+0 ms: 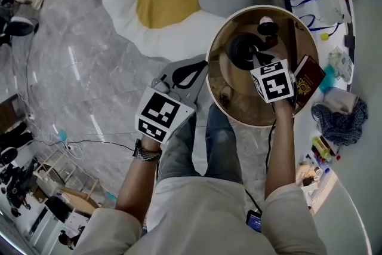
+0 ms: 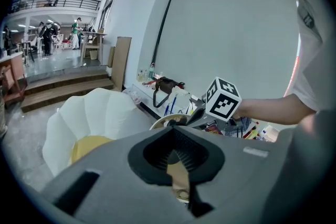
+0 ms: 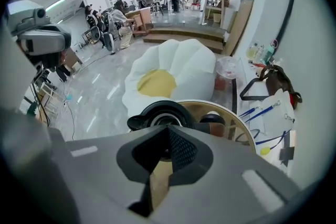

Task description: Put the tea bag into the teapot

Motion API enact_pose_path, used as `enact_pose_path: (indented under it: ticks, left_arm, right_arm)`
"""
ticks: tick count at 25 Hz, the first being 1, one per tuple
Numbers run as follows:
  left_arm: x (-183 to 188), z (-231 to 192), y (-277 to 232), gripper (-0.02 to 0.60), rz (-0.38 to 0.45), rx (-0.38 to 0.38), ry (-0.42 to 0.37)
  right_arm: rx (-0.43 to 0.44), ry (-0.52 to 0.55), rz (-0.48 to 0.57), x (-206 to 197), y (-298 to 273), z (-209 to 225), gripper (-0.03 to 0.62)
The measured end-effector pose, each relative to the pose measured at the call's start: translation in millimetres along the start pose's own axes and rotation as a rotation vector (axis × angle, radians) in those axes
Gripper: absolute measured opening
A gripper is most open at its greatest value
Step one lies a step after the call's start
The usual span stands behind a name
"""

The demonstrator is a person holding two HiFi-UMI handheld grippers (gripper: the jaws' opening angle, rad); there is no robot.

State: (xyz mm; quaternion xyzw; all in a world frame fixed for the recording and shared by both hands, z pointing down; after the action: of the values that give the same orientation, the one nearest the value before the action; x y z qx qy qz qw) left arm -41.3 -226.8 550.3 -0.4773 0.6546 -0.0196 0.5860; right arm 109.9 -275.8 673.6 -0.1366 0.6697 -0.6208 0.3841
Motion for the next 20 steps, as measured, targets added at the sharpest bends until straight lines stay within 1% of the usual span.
enact_pose_path:
  ticks: [5, 12, 16, 20]
  left_arm:
    - [6.3, 24.0, 4.2, 0.008, -0.007, -0.060, -0.003]
    - [17.5, 52.2, 11.4, 0.008, -0.007, -0.093, -0.011]
    - [26.1, 64.8, 21.8, 0.008, 0.018, -0.087, -0.027]
    - [33.7, 84.0, 31.1, 0.008, 0.034, -0.127, -0.047]
  right_arm:
    - [-0.004, -0.065, 0.068, -5.5, 31.0, -5.8, 0.006]
    - [0.001, -0.143, 0.160, -19.7, 78.2, -13.9, 0.006]
    - [0.001, -0.213, 0.226, -29.0, 107.7, -20.9, 0.006]
    - [-0.022, -0.272, 0.285, -40.2, 139.7, -26.4, 0.006]
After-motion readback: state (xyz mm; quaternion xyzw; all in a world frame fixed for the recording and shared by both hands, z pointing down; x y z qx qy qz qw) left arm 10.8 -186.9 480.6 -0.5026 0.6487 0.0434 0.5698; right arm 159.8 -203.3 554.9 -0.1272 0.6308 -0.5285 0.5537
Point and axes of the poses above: the fingertips, and each gripper's own axes: y backward along the fingers, z to its right, x out of its top, the point moved 2 cm from there along y, backward along the fingers, and after that the axes turned 1 degree about y, right-handed, at the moved point
